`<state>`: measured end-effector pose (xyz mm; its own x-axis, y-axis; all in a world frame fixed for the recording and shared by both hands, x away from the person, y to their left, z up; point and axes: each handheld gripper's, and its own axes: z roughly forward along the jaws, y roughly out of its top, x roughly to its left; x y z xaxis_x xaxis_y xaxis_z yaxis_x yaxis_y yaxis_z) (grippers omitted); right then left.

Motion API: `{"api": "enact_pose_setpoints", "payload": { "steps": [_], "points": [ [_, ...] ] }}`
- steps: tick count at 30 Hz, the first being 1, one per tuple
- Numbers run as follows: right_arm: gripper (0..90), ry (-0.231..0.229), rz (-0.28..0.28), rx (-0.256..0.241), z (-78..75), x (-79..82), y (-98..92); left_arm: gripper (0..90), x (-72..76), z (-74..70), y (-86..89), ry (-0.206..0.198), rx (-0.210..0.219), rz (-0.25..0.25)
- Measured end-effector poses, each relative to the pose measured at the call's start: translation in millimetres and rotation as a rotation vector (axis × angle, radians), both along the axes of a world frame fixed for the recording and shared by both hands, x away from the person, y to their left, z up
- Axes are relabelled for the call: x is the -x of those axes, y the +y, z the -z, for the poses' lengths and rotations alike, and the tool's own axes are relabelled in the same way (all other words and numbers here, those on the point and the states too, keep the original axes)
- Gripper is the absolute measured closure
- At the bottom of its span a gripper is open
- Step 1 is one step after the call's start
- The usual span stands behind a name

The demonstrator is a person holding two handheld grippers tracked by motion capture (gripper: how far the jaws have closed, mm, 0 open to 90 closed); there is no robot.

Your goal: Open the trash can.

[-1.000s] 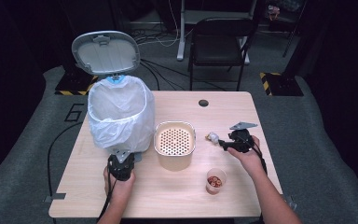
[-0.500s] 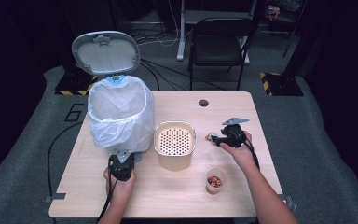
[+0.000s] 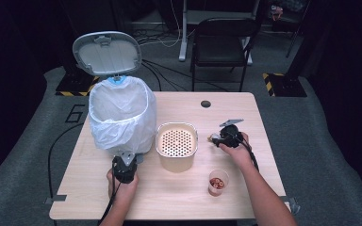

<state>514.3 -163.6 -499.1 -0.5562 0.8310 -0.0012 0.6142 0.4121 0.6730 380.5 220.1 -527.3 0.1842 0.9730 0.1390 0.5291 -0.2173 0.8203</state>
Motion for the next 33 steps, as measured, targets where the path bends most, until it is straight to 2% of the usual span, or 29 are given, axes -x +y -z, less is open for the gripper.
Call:
{"api": "enact_pose_setpoints", "payload": {
  "steps": [1,2,8,10,11,16,18,19,20,21,23,25,26,27,31,33],
  "points": [
    [58.2,0.015,0.005,-0.001,2.4,-0.9,-0.7,88.3,0.4,-0.5,-0.8,-0.001,-0.033,0.005],
    [58.2,0.015,0.005,-0.001,2.4,-0.9,-0.7,88.3,0.7,-0.8,-1.2,0.004,-0.044,0.008],
    [62.7,0.030,0.003,0.005,2.9,-1.5,-1.6,88.2,1.0,-0.6,-2.8,0.001,-0.052,0.004],
    [63.1,0.018,-0.009,0.006,3.4,-1.9,-1.4,87.8,0.7,0.3,-3.4,-0.012,-0.057,0.000],
    [63.4,0.022,-0.006,0.011,2.8,-1.4,-0.5,87.8,0.7,-0.7,-1.3,0.000,-0.047,0.007],
    [63.9,0.012,-0.017,0.007,0.3,-0.1,-0.5,89.6,0.3,-0.5,-0.4,0.001,-0.029,0.012],
    [64.1,0.018,-0.018,-0.003,-3.0,2.0,-0.4,89.9,-0.1,-0.4,1.1,0.004,-0.003,0.012],
    [64.2,0.006,-0.017,-0.014,-6.1,3.3,-0.9,89.9,-0.6,-0.6,3.8,0.005,0.018,0.016],
    [64.2,0.003,-0.018,-0.022,-7.6,4.3,-1.4,89.9,-0.6,-0.6,3.8,0.005,0.018,0.016],
    [64.3,-0.001,-0.023,-0.029,-9.3,4.8,-2.3,89.8,-1.3,-0.4,5.7,0.012,0.054,0.019],
    [64.3,-0.001,-0.038,-0.026,-11.1,5.6,-4.3,89.8,-1.5,-0.4,6.5,0.013,0.066,0.020],
    [64.4,0.000,-0.033,-0.038,-17.4,9.3,-6.9,89.6,-1.6,0.2,6.8,0.016,0.106,0.009],
    [64.4,0.000,-0.033,-0.038,-17.4,9.3,-6.9,89.6,-1.8,0.4,6.8,0.014,0.110,0.006],
    [64.5,-0.001,-0.026,-0.052,-22.3,12.4,-9.4,89.0,-2.0,-0.4,8.1,0.016,0.082,0.018],
    [64.6,-0.008,-0.027,-0.059,-31.1,17.6,-12.9,89.2,-2.3,-0.5,9.2,0.016,0.083,0.021],
    [64.7,-0.025,-0.037,-0.060,-44.1,23.7,-15.5,89.0,-1.8,-0.5,7.3,0.012,0.066,0.019]
  ]
}}
